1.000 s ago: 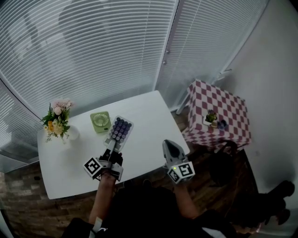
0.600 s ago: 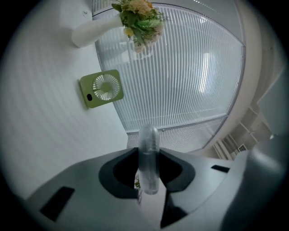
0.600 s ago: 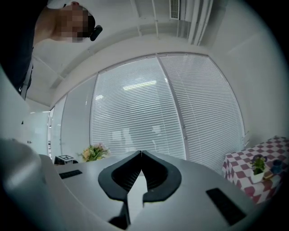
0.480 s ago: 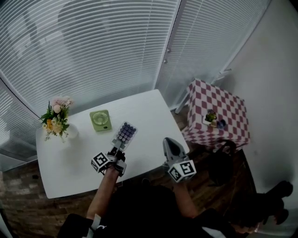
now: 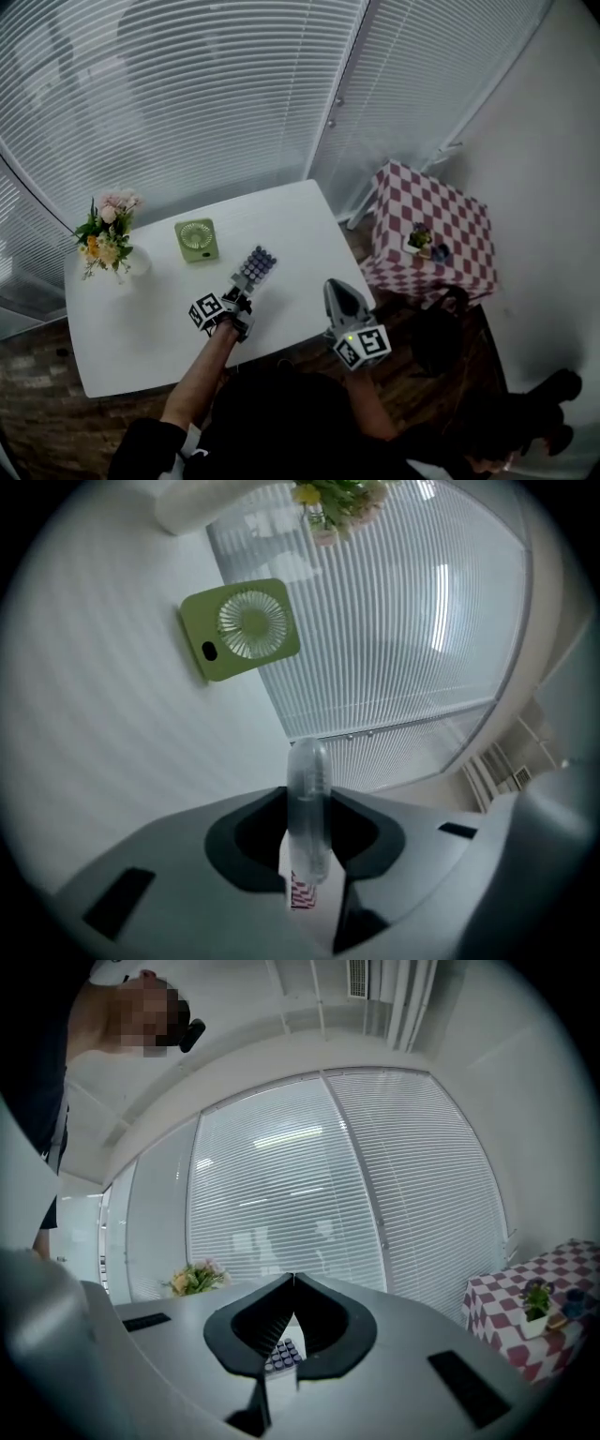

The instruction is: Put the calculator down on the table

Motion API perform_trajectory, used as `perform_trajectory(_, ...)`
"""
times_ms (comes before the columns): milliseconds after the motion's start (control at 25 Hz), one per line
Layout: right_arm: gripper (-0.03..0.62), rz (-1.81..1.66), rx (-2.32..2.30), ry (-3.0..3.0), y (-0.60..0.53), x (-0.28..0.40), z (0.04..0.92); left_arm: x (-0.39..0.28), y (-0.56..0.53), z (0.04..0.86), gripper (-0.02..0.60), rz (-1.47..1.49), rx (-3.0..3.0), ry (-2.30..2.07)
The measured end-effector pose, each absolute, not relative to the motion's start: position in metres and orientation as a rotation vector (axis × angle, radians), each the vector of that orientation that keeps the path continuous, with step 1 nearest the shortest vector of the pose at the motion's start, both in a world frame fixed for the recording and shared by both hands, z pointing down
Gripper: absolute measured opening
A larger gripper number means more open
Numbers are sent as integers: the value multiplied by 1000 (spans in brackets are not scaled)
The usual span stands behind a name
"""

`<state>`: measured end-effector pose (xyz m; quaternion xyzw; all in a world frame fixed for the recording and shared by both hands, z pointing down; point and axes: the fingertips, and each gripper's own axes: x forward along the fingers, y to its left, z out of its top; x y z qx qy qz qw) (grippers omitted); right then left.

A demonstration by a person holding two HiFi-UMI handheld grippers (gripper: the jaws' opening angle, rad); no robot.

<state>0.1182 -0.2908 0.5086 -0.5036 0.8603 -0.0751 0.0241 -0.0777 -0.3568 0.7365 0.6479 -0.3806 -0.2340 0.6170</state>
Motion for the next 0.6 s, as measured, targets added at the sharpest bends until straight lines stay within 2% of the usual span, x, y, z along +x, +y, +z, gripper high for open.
perform_trajectory(600, 6, -285, -1547, 2660, -287, 120, 511, -55, -373, 817, 100, -394, 1382, -854)
